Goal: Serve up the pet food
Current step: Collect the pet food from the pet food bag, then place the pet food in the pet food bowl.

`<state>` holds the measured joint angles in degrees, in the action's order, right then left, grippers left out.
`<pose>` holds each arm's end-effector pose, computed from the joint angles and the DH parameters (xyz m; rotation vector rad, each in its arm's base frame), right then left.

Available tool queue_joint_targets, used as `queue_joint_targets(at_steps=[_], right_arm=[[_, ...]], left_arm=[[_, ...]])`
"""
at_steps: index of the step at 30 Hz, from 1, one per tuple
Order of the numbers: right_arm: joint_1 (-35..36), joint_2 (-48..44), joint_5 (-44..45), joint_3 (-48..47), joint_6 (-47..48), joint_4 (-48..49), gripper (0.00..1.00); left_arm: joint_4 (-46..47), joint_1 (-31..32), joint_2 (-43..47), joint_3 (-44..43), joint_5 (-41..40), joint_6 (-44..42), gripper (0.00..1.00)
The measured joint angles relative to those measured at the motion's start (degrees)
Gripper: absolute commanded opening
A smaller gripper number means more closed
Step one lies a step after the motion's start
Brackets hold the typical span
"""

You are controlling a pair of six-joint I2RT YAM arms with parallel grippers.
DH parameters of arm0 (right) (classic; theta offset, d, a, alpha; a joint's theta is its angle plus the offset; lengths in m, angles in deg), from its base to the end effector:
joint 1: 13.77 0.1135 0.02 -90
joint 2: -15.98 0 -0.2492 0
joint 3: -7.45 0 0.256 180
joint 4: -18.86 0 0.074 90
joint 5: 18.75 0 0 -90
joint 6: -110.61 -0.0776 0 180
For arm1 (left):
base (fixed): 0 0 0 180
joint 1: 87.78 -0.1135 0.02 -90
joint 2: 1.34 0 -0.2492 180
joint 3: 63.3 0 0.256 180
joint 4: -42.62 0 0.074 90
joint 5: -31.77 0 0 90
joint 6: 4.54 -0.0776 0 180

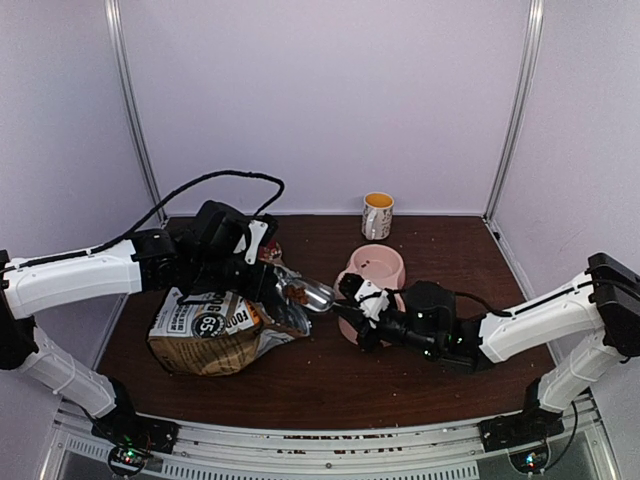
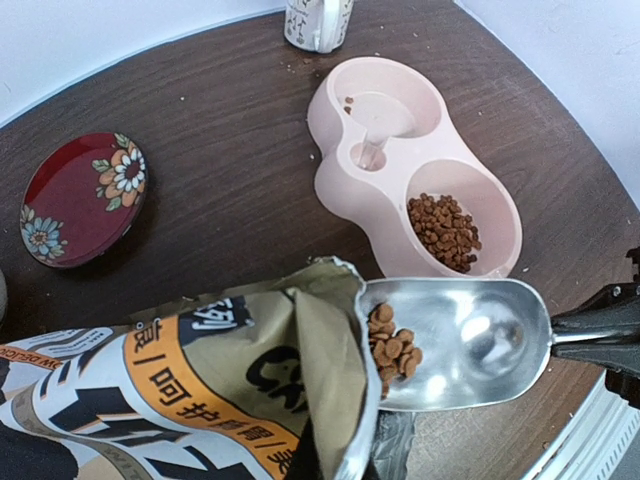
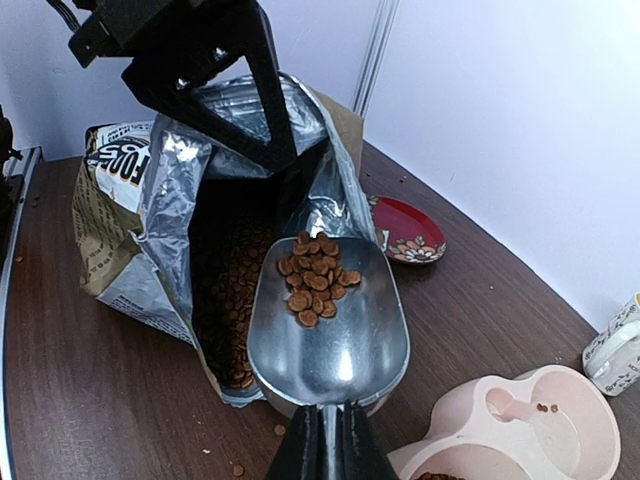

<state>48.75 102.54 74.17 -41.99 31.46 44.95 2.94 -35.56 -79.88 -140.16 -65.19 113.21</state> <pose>0.1686 0.3157 0.1788 -1.0467 1.4684 0.6060 0.2156 -0.2628 0.2504 0.4359 2.3157 -0.5743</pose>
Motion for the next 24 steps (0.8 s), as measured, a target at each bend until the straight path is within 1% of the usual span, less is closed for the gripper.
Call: queue_joint_targets(at_steps=[7, 14, 20, 24], right_arm=[[0.0, -4.4, 2.2, 4.1, -0.6, 3.1, 0.00], [-0.9, -9.2, 4.9, 6.6, -1.7, 3.7, 0.00], [-3.3, -13.3, 5.5, 6.7, -2.3, 1.0, 0.00], [-5.7, -15.2, 6.1, 6.2, -3.0, -3.3, 0.00]], left_arm=[[0.5, 0.0, 0.0, 0.0, -1.1, 0.7, 0.00], [0.8, 0.0, -0.5, 0.0, -1.2, 1.4, 0.00], [0.8, 0.0, -0.5, 0.0, -1.2, 1.7, 0.00], [0.9, 0.0, -0.5, 0.1, -1.2, 2.0, 0.00]])
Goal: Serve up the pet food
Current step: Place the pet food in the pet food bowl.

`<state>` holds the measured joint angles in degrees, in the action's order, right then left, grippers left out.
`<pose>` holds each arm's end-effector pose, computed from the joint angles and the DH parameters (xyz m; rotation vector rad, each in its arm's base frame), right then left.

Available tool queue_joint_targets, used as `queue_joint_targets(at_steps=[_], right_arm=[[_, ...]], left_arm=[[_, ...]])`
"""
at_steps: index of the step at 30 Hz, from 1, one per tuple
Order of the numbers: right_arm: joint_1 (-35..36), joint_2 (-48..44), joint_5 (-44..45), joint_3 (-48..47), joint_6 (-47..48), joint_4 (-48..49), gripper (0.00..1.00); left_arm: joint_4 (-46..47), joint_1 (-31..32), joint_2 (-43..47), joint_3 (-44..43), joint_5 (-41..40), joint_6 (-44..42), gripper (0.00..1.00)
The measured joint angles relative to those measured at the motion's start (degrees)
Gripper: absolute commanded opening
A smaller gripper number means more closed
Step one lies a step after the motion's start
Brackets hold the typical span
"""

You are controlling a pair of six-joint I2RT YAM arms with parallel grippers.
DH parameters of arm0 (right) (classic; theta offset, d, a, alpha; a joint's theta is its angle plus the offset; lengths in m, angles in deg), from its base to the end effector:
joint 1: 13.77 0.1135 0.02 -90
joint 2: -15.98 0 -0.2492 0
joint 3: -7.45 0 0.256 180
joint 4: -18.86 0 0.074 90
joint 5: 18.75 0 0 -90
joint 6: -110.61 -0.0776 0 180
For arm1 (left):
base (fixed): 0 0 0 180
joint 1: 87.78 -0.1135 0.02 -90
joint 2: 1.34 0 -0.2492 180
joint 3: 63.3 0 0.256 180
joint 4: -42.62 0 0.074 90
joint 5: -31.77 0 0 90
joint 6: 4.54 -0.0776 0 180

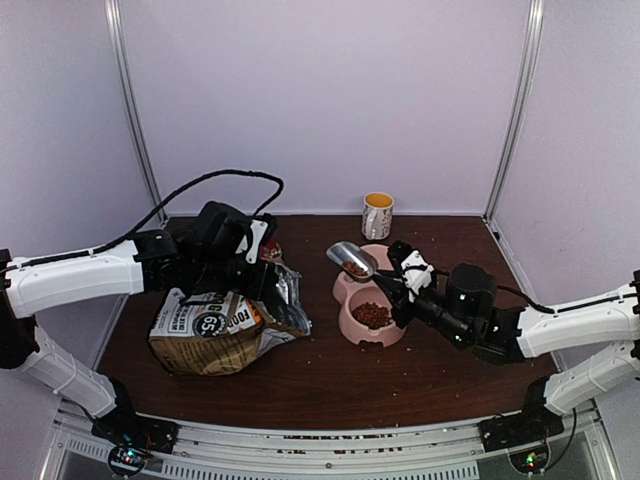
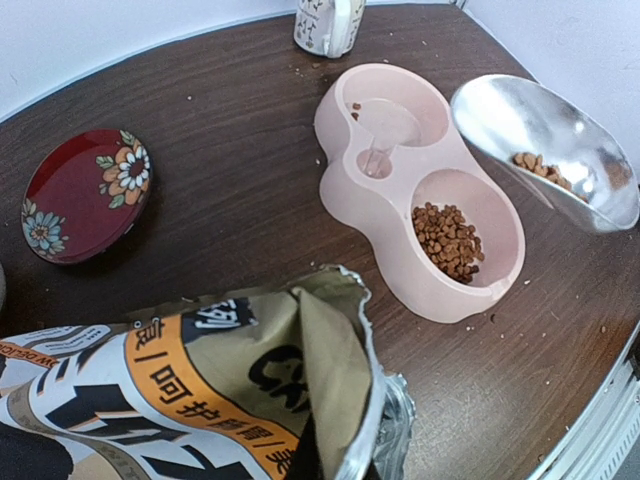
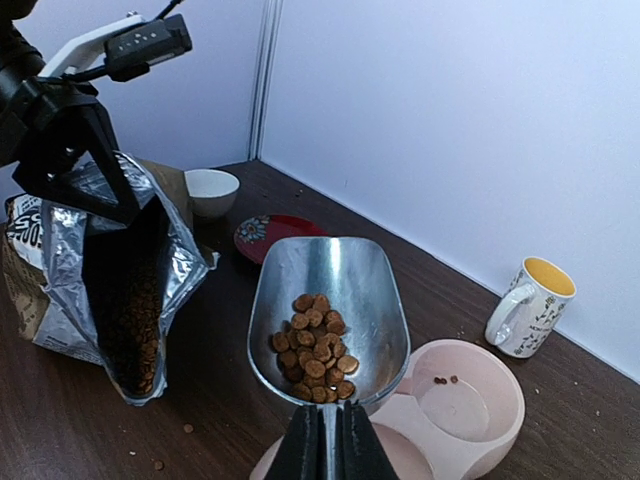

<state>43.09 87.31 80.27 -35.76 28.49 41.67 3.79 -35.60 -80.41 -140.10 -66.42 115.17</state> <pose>0.1829 0.2580 0.2150 -0.7993 1.4870 0.5153 0.2186 -0.2635 0.2489 0.3823 2.3169 -0.5724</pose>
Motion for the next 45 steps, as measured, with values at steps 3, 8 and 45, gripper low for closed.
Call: queue_joint_targets(at_steps=[3, 8, 45], right_arm=[[-2.3, -0.9, 0.1, -1.3, -0.8, -4.5, 0.00], [-6.4, -1.6, 0.0, -5.8, -2.0, -13.2, 0.00], [-18.4, 12.4, -3.3, -33.5, -3.8, -55.9, 0.00]], left_arm=[[0.7, 0.0, 0.1, 0.5, 0.0, 0.1, 0.00], [1.8, 0.0, 1.0, 1.6, -0.3, 0.2, 0.00], [4.7, 0.0, 3.9, 4.9, -1.0, 1.1, 0.00]])
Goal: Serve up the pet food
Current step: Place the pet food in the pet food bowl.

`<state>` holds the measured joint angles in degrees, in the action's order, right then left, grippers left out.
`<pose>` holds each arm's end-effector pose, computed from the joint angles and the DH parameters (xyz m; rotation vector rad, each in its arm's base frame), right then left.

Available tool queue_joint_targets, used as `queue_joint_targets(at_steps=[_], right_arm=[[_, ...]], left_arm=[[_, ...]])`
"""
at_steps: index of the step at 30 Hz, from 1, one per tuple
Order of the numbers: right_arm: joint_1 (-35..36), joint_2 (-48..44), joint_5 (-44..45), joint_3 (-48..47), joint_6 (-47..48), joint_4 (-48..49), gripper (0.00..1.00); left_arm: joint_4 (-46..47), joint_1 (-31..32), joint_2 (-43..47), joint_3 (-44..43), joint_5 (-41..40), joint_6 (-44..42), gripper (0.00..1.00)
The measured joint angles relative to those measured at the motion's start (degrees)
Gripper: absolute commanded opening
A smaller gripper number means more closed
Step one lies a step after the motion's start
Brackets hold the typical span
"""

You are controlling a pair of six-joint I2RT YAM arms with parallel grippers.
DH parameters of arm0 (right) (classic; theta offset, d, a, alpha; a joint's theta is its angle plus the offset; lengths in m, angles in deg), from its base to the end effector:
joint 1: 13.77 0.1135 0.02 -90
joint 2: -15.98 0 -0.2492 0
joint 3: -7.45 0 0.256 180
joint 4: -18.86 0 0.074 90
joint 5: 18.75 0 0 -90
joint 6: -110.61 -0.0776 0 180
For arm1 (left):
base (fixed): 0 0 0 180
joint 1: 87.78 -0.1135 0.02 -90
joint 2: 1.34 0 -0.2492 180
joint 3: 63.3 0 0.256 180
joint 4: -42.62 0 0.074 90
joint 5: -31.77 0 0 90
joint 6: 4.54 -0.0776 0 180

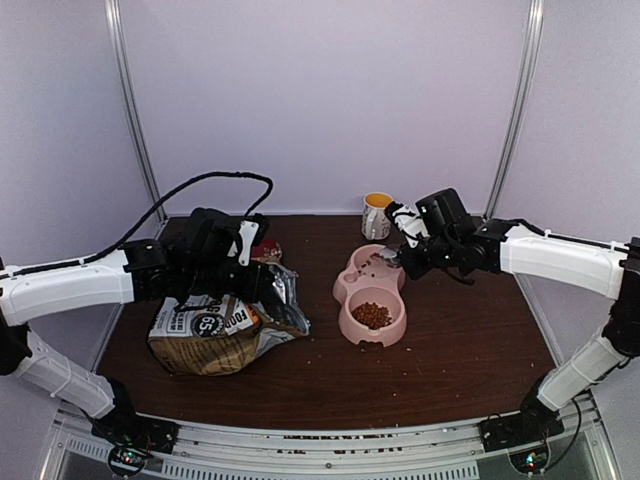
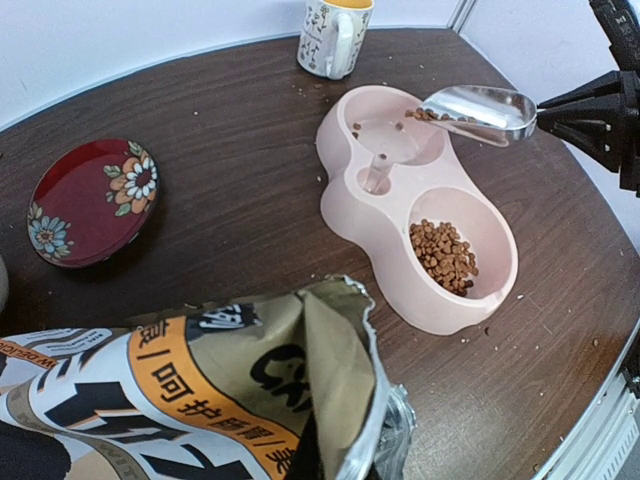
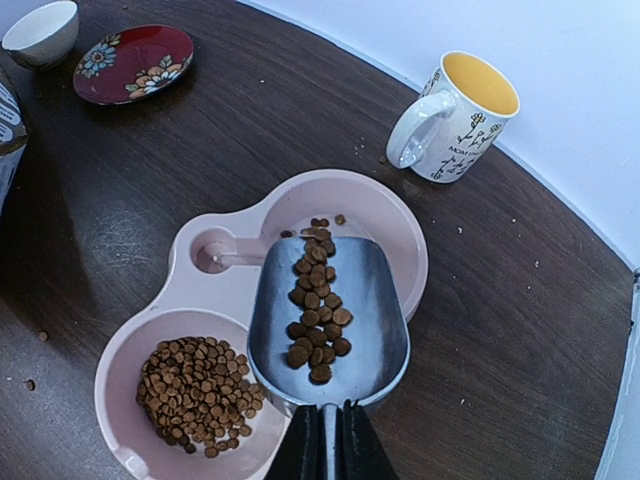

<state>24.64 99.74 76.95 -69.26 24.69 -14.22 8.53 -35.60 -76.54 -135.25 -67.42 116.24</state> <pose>0.2889 0.2192 0.2323 -0.7752 2.1391 0.2039 0.2132 -0.2544 0.2486 0.3346 2.2598 -0.6108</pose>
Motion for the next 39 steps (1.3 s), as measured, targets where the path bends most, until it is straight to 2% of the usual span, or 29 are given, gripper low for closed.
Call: queue_joint_targets(at_steps=[28, 39], right_arm=[[-2.2, 7.1, -2.6, -11.7, 0.0, -13.1, 0.00], [-2.2, 6.1, -4.9, -10.3, 1.2, -11.5, 0.00]], left_arm=[[0.4, 0.0, -0.6, 0.0, 0.0, -0.1, 0.00], [0.4, 0.0, -0.6, 0.0, 0.1, -0.1, 0.00]])
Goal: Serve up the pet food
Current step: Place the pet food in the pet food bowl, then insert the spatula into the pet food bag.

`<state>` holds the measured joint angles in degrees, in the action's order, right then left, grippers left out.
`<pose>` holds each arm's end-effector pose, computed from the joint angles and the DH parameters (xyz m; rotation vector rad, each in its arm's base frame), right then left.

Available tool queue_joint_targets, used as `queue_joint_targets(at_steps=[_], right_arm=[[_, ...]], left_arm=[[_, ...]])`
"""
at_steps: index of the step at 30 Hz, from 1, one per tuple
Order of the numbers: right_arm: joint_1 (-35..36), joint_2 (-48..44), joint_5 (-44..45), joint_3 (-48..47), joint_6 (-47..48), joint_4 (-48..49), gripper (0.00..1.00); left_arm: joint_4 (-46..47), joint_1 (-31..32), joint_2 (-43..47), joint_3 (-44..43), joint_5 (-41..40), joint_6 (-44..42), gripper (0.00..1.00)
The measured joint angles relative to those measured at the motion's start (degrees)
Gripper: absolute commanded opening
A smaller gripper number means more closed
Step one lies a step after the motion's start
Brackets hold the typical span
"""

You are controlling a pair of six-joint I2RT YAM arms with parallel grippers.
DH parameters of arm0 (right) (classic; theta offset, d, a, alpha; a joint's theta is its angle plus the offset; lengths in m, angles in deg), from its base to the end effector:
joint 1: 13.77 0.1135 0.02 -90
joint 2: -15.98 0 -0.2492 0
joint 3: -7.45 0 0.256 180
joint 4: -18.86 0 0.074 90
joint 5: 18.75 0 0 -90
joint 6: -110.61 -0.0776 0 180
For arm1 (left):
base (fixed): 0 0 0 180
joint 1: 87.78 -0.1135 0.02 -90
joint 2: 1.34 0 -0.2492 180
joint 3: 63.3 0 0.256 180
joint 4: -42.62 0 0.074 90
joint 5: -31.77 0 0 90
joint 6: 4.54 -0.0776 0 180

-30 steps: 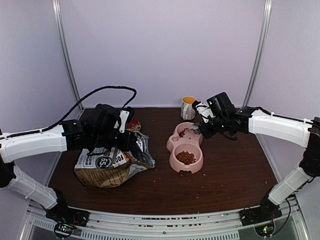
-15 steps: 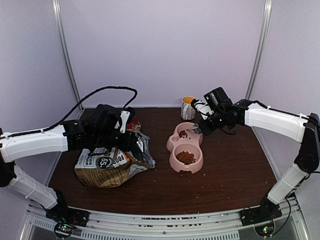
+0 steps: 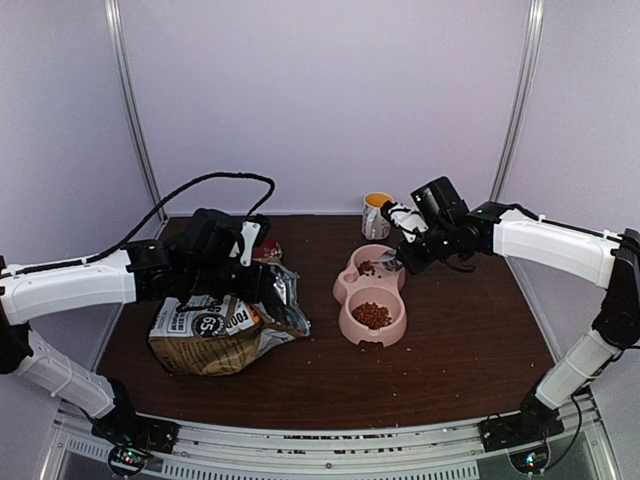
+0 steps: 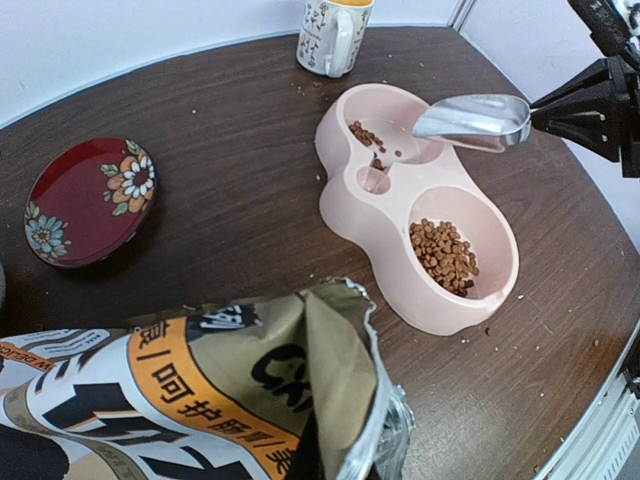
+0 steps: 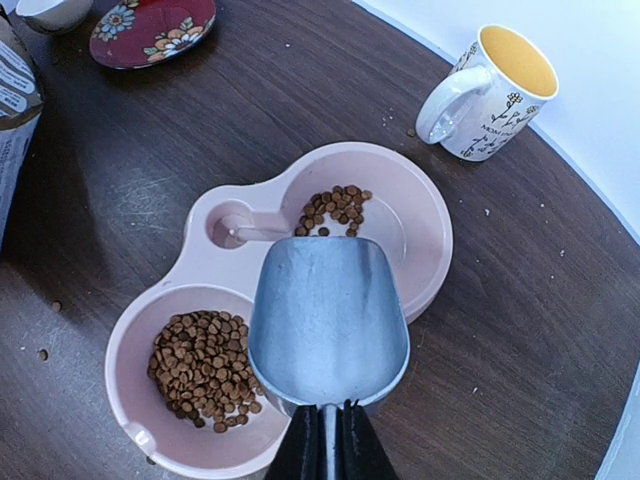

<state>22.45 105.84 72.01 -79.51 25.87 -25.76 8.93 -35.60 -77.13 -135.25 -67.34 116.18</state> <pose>0.3051 0.2222 0.2379 -0.8488 2.2592 0.2349 0.2143 -0.2561 0.2462 0.3374 2.2628 -0.6093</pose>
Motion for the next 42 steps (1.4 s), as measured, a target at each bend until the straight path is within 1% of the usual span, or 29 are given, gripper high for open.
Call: queue_joint_targets(at_steps=[6, 12, 17, 24, 29, 32, 39, 42], right_arm=[[0.9, -7.9, -3.0, 7.5, 2.4, 4.3, 0.00], [4.7, -14.6, -7.3, 13.2, 7.2, 9.5, 0.00], [8.2, -16.1, -11.4, 15.7, 11.3, 12.4, 0.00], [13.0, -18.0, -19.9, 19.7, 17.0, 17.2, 0.00], [16.5, -18.1, -25.8, 20.2, 20.4, 19.4, 0.00], [18.3, -16.4, -27.5, 19.1, 20.5, 19.6, 0.00], [19.8, -8.7, -26.5, 13.5, 20.3, 18.6, 0.00], [20.0, -7.5, -25.0, 11.6, 20.3, 17.7, 0.00]], left_arm=[[0.0, 0.0, -1.5, -0.7, 0.5, -0.2, 0.00], [-0.9, 0.0, -3.7, -2.3, 1.2, -0.4, 0.00], [-0.9, 0.0, -4.9, -3.0, 1.5, -0.4, 0.00], [-0.9, 0.0, -4.9, -3.1, 1.5, -0.3, 0.00], [-0.9, 0.0, -4.9, -3.1, 1.5, -0.3, 0.00], [-0.9, 0.0, -4.9, -3.1, 1.6, -0.3, 0.00], [-0.9, 0.0, -4.9, -3.0, 2.8, -0.1, 0.00], [-0.9, -0.1, -4.7, -3.0, 3.1, 0.0, 0.00]])
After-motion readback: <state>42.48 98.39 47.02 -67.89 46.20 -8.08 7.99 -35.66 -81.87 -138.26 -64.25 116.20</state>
